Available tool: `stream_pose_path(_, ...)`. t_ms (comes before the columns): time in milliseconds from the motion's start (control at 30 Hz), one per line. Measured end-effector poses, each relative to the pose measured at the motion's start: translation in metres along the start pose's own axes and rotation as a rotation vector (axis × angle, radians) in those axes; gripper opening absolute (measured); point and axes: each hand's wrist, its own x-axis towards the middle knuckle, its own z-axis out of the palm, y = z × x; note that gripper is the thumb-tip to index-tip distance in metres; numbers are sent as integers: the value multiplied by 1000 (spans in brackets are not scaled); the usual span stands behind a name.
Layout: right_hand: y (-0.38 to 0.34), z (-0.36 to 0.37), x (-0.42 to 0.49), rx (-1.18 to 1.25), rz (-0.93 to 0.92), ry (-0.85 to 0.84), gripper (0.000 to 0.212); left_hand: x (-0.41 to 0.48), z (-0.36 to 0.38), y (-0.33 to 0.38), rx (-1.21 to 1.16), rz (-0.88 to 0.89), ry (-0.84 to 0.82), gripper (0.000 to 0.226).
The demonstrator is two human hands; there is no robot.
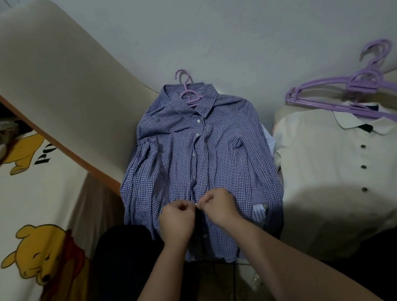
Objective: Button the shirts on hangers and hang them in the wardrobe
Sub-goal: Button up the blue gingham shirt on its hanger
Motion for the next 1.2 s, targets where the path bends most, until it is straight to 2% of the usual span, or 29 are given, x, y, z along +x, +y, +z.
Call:
stream_pose_path(133, 1, 0, 0, 44, 13, -7, 19, 6, -3, -1, -90, -26, -60, 17)
stream_pose_path(267, 3, -1, -1, 57, -9, -25, 30, 12, -9, -4, -312, -105, -154, 23)
stream_pose_path(367, 6, -1, -2, 84, -16, -39, 29, 14, -12, -2, -371, -128, -208, 19)
stream_pose_path(500, 5, -6, -2, 197, 15, -89, 26, 16, -14, 1, -336, -106, -243, 14)
stream_pose_path(633, 3, -7, -1, 194, 17, -98, 27, 18, -13, -4, -343, -77, -256, 16)
stream_pose_path(767, 2, -6, 1, 199, 39, -109, 30, 15, -12, -5, -362, -70, -230, 17)
stream_pose_path(933, 1, -5, 3, 261, 70, -107, 23, 17, -6, -10, -318, -96, -158, 17)
stream_pose_path(1033, 2, -2, 2, 207, 39, -71, 41, 14, -2, -9, -259, -66, -118, 17)
stream_pose_path(1200, -4, 6, 0, -11, 13, 57, 39, 11, 3, -8, -151, 16, -72, 31)
